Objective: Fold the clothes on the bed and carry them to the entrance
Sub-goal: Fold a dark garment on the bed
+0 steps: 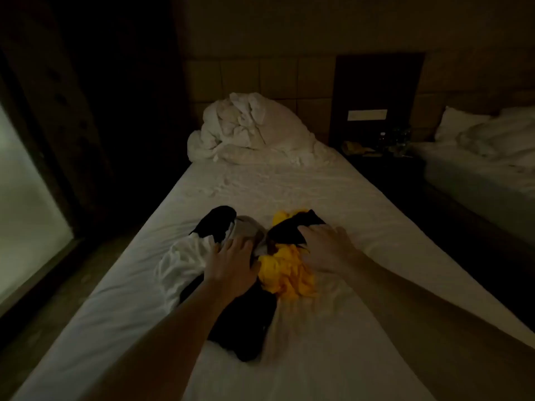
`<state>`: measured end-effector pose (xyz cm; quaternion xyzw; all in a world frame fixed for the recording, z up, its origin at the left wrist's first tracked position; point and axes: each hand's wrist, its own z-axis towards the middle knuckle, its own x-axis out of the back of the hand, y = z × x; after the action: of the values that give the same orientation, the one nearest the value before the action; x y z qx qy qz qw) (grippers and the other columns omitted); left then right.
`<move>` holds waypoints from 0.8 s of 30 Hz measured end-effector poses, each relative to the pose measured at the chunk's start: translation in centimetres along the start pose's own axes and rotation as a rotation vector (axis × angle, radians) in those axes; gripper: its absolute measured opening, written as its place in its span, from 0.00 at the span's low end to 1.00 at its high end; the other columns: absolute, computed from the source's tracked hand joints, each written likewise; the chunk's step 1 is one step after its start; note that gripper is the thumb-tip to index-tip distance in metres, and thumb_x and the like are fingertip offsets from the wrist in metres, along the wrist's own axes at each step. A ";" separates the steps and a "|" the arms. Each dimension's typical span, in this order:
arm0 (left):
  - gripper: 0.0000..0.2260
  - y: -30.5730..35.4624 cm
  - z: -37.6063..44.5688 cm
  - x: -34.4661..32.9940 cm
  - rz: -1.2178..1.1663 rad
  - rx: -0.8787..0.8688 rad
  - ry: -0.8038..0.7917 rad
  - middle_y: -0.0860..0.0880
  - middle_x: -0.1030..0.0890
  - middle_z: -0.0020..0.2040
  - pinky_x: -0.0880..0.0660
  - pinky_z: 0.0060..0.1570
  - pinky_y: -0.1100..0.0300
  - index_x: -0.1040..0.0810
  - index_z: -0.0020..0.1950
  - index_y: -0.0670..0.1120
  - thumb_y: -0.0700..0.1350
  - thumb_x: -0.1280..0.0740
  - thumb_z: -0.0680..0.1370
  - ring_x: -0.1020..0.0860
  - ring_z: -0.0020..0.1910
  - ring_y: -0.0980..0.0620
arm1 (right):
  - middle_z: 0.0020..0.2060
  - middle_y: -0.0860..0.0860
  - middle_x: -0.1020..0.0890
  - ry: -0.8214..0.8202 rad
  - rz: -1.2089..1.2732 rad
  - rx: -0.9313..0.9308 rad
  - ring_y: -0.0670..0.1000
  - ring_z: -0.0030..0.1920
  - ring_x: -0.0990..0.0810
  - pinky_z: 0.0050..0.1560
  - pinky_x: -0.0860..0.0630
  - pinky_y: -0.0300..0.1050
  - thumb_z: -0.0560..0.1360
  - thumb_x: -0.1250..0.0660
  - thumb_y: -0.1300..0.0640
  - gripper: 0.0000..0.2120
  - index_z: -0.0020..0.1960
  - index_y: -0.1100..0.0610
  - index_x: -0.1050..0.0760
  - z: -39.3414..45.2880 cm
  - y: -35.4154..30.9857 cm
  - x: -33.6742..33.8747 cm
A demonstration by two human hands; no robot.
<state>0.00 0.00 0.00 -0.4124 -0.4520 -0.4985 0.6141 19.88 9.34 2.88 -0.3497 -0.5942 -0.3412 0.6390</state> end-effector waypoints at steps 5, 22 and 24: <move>0.25 0.7 0.3 -2.4 0.023 -0.011 -0.072 0.49 0.33 0.72 0.34 0.66 0.50 0.36 0.72 0.51 0.61 0.43 0.78 0.33 0.71 0.47 | 0.69 0.52 0.31 -0.063 -0.021 0.025 0.58 0.69 0.33 0.67 0.36 0.60 0.76 0.37 0.50 0.29 0.74 0.50 0.41 0.2 0.4 -2.2; 0.08 -3.7 -0.1 -7.2 -0.071 -0.067 -0.291 0.46 0.22 0.56 0.24 0.49 0.50 0.24 0.56 0.48 0.42 0.39 0.79 0.21 0.53 0.43 | 0.69 0.52 0.35 0.065 0.197 0.271 0.56 0.68 0.34 0.56 0.29 0.51 0.75 0.34 0.52 0.30 0.74 0.53 0.41 2.2 -3.9 -9.9; 0.10 -4.2 0.4 -6.2 -0.215 -0.041 -0.119 0.46 0.22 0.55 0.23 0.48 0.48 0.23 0.58 0.47 0.41 0.40 0.79 0.21 0.51 0.43 | 0.69 0.51 0.34 0.077 0.229 0.305 0.55 0.68 0.34 0.56 0.30 0.50 0.74 0.34 0.49 0.31 0.74 0.51 0.40 1.6 -4.5 -9.2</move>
<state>-4.80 1.16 -5.70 -0.4029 -0.5190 -0.5451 0.5207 14.64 8.56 -6.02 -0.3009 -0.5702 -0.1854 0.7416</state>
